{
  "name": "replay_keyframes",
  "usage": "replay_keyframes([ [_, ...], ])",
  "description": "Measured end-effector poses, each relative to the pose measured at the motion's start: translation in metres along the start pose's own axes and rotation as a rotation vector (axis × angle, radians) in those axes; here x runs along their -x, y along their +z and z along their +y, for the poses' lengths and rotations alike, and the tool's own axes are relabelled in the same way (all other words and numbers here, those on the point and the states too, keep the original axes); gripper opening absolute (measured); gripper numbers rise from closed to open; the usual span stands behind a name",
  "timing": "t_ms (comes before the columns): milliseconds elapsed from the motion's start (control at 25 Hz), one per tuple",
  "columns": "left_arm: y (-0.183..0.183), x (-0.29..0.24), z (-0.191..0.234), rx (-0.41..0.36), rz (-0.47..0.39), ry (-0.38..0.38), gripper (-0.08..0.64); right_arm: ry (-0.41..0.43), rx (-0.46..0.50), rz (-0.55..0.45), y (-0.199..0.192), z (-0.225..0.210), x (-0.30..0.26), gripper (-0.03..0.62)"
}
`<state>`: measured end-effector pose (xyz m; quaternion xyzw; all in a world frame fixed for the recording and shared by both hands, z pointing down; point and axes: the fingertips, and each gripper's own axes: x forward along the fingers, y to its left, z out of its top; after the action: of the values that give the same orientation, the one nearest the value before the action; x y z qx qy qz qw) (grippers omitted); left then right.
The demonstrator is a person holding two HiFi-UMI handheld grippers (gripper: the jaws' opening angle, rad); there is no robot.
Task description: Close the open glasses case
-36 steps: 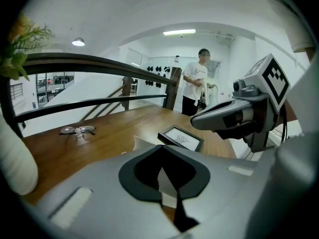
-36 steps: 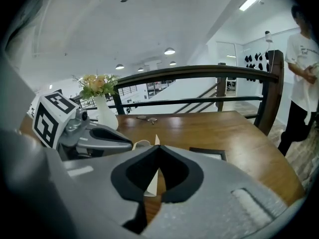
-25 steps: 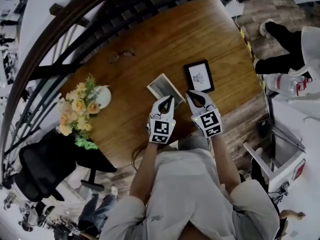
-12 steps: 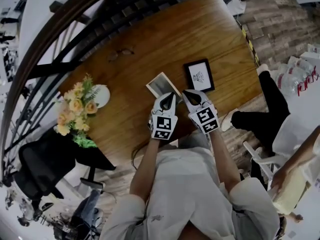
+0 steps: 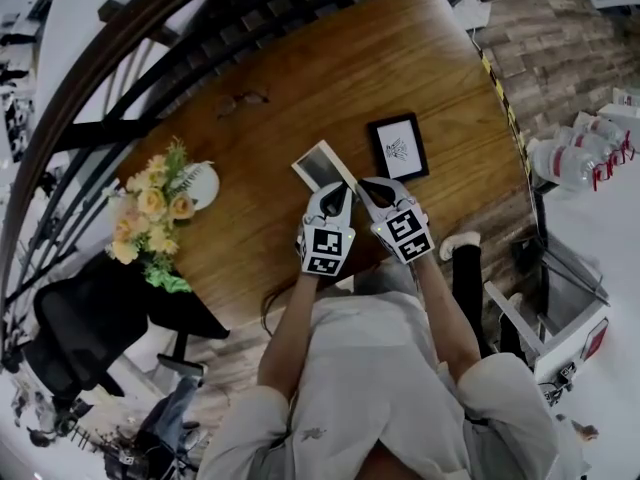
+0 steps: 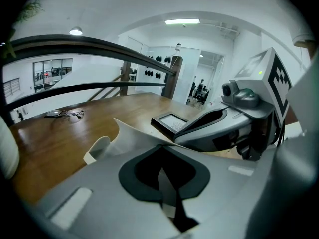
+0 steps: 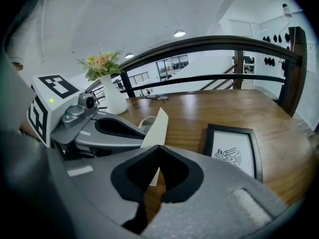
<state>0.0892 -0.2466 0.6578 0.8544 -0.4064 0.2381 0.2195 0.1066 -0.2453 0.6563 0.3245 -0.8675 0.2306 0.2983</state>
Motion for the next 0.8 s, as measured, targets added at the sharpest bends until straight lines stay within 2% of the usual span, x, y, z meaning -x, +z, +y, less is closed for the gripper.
replay_keyframes([
  [800, -0.009, 0.017, 0.000, 0.008, -0.011, -0.001, 0.018, -0.001, 0.023, -0.007, 0.002, 0.021, 0.004, 0.003],
])
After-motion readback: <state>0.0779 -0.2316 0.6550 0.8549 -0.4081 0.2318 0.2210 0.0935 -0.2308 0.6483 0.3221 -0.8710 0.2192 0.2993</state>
